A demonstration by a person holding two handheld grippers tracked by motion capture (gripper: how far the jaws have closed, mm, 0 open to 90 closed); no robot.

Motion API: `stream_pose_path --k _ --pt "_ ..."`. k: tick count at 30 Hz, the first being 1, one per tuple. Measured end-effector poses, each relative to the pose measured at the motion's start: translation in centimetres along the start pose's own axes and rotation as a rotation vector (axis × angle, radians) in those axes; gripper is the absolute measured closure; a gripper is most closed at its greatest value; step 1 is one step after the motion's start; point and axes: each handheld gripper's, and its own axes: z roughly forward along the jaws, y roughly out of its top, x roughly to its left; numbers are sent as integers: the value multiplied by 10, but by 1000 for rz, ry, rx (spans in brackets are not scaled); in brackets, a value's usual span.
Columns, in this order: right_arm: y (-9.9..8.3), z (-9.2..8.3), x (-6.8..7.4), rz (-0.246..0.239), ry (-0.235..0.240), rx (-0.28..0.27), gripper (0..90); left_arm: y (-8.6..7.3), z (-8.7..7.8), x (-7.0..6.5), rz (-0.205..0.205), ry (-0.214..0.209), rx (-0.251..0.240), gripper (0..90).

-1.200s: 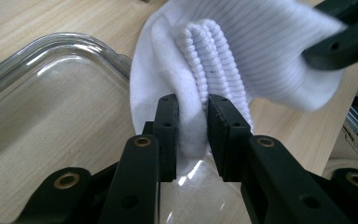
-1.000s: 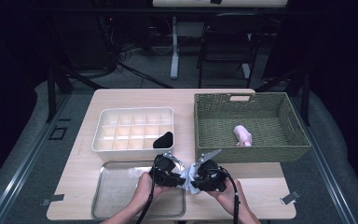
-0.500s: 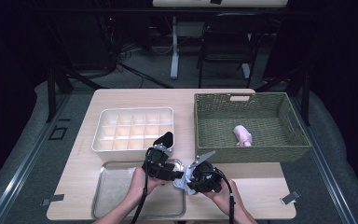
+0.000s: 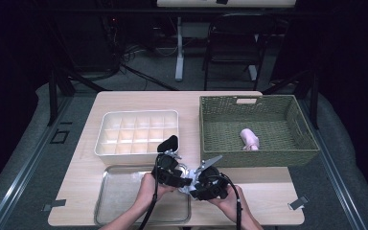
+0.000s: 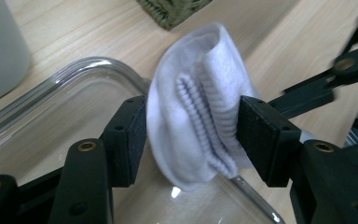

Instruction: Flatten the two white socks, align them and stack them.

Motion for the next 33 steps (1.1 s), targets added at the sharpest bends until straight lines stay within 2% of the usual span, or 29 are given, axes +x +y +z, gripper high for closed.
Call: stream_pose_path --k 2,5,9,11,12,23,28,30,33 --pt "-3 -8 -5 12 -2 -26 622 -1 2 1 -7 -1 8 435" --pt "-9 -13 -14 60 -7 -34 610 -1 3 1 -2 -1 17 435" --pt "-13 -4 -25 109 0 12 596 -1 5 0 -10 -4 20 434" --pt "-13 2 -26 118 2 29 597 -1 5 0 -14 -11 23 430" --pt "-13 4 -26 116 -2 41 598 -1 6 0 -18 -16 24 427" --pt "-13 8 -22 99 -15 42 630 0 11 1 -53 -58 42 401" --pt "-14 9 -21 107 -16 30 635 2 16 -1 -42 -62 57 409" --pt "-15 8 -22 92 -19 37 637 2 16 -3 -39 -61 62 422" --pt "-16 9 -21 95 -23 21 638 2 16 -3 -35 -71 67 459"
